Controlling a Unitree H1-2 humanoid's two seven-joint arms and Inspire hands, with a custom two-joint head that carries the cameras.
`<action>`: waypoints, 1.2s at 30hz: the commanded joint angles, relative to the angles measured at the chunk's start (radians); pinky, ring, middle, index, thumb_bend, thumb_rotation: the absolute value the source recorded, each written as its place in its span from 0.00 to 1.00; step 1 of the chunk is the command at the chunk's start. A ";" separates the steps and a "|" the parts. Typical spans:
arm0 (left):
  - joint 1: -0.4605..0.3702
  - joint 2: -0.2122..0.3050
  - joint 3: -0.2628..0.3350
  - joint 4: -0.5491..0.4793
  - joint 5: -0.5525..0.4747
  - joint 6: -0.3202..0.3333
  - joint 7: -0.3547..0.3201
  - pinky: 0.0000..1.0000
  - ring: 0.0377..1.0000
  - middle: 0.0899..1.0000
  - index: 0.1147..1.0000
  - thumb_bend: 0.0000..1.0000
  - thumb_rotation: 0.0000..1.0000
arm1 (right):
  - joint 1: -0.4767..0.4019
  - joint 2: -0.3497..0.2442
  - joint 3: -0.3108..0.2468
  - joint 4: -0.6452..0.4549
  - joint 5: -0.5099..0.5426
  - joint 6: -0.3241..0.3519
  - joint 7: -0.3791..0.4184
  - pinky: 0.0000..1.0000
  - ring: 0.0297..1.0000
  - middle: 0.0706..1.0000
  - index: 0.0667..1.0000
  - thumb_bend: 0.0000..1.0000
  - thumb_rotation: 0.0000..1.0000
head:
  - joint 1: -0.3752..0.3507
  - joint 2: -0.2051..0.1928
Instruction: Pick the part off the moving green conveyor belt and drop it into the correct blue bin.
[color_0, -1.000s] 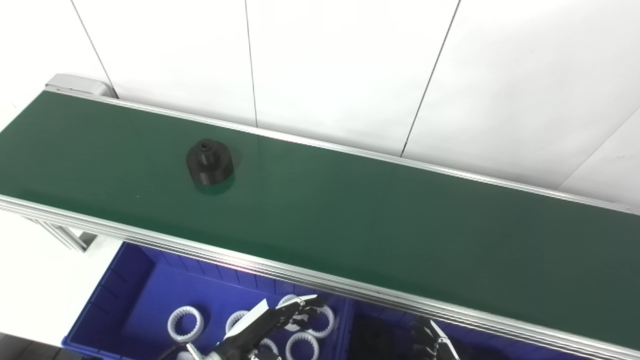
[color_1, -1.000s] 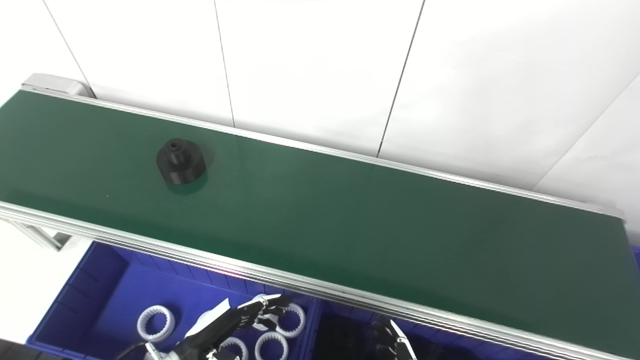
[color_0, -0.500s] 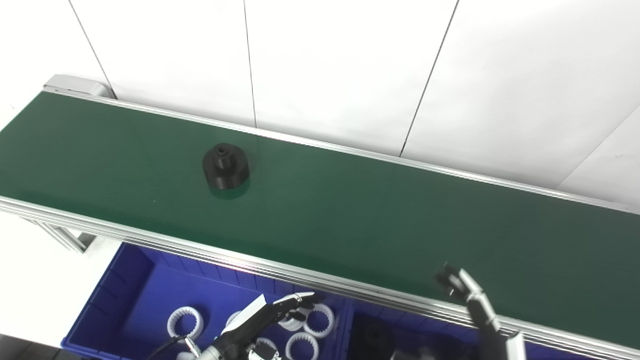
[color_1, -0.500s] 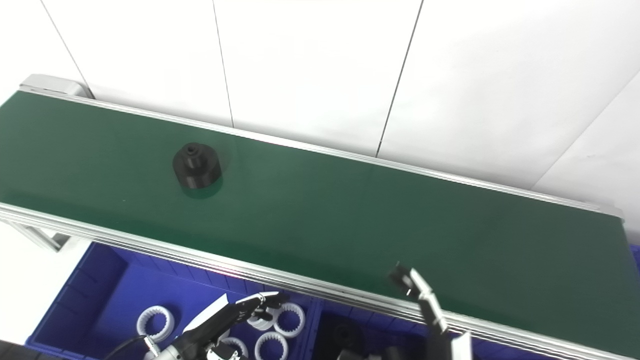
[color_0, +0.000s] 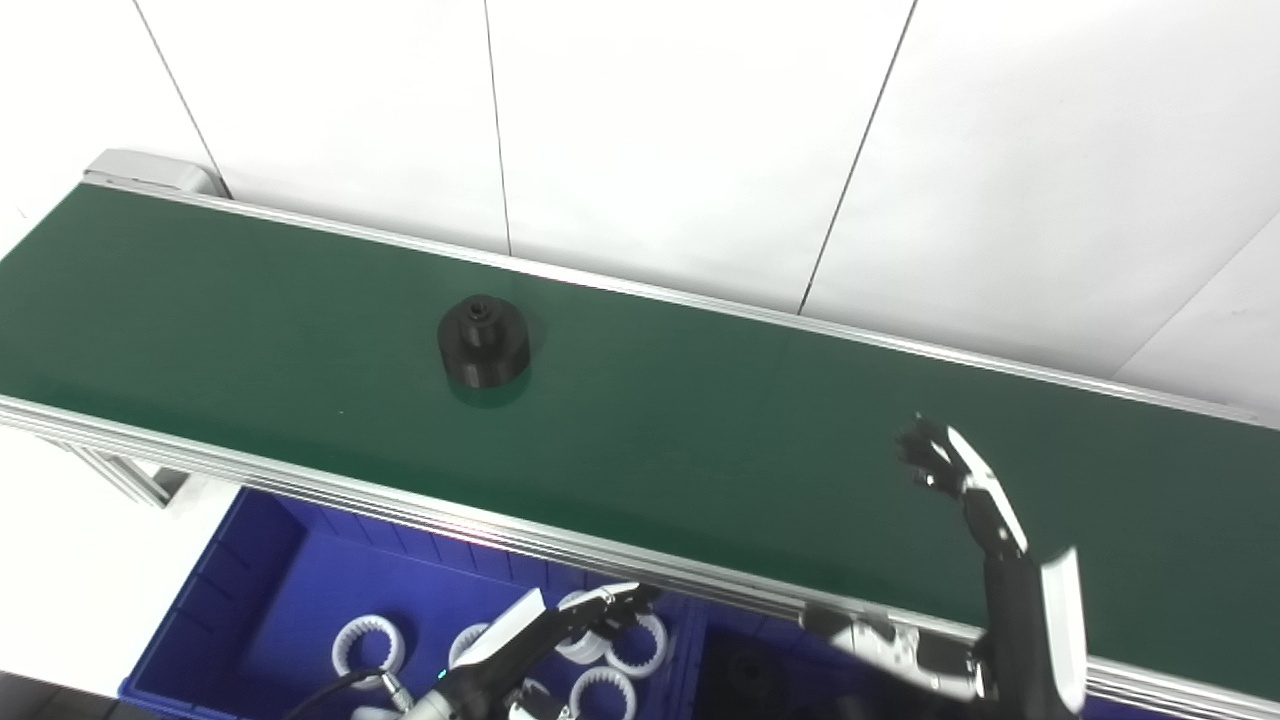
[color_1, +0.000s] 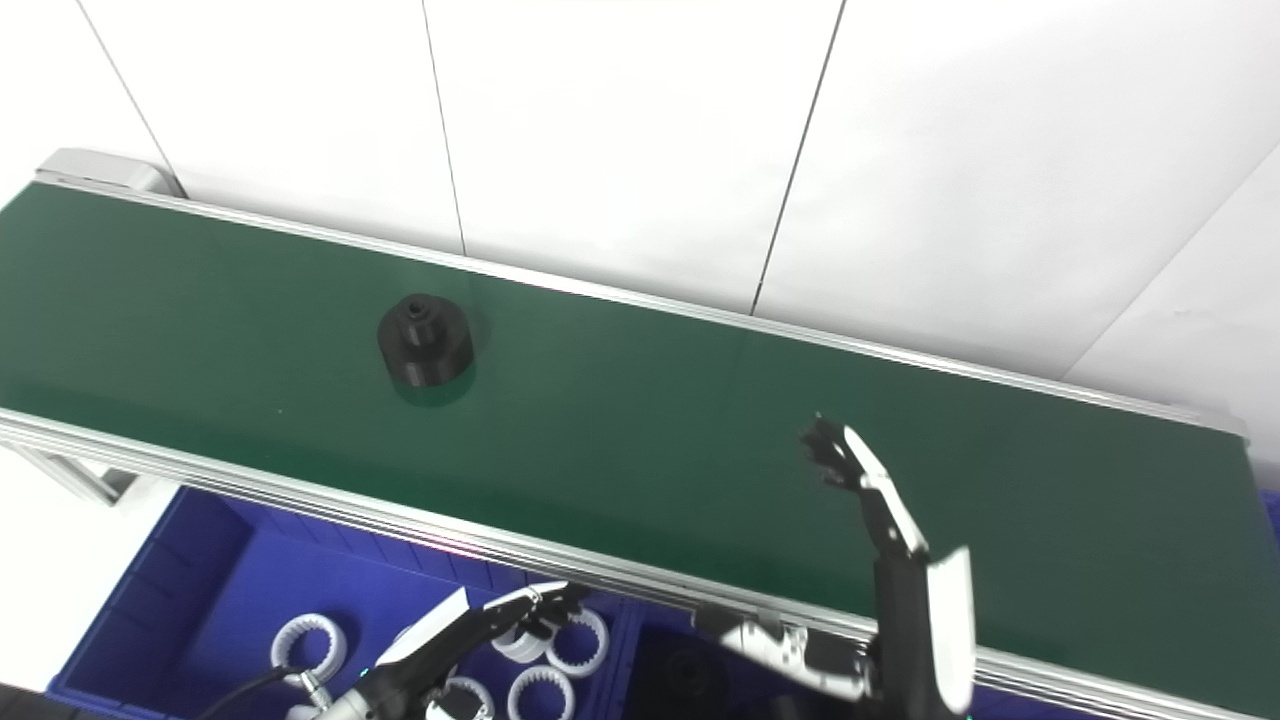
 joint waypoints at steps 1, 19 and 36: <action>-0.019 0.024 -0.014 -0.009 0.000 -0.038 0.030 0.76 0.82 0.85 0.88 0.91 0.30 | -0.039 0.008 -0.006 -0.019 0.015 0.003 0.015 0.71 0.76 0.79 0.84 0.86 0.29 | -0.020 0.004; 0.016 0.078 0.059 -0.071 -0.072 -0.038 -0.077 0.76 0.86 0.92 0.90 0.95 0.27 | -0.301 0.108 0.039 0.024 -0.168 0.276 0.171 0.69 0.76 0.79 0.89 0.84 0.26 | -0.257 0.036; 0.039 0.053 0.122 -0.080 -0.070 -0.038 -0.142 0.78 0.87 0.92 0.90 0.95 0.26 | -0.618 0.127 0.114 0.261 -0.271 0.460 0.273 0.71 0.79 0.80 0.93 0.88 0.38 | -0.251 0.037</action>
